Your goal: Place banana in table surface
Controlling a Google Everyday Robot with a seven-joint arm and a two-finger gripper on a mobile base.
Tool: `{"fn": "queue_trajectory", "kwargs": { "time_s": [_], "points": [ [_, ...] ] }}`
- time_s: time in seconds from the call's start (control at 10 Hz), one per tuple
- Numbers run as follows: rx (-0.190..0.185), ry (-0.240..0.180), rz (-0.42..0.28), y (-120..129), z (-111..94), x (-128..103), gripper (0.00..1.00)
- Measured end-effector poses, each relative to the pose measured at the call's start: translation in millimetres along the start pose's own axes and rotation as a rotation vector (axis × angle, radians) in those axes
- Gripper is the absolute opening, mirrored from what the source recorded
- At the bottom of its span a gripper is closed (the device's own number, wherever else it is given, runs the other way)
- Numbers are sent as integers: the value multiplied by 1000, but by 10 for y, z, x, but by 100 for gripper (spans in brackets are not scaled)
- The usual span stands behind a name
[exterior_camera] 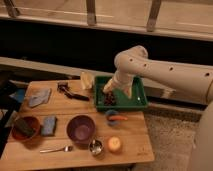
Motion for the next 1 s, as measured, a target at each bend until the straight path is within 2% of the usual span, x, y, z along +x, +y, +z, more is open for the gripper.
{"fn": "queue_trajectory", "kwargs": {
  "time_s": [1.0],
  "points": [
    [0,-1,-9,-22,-14,5,80]
  ]
}}
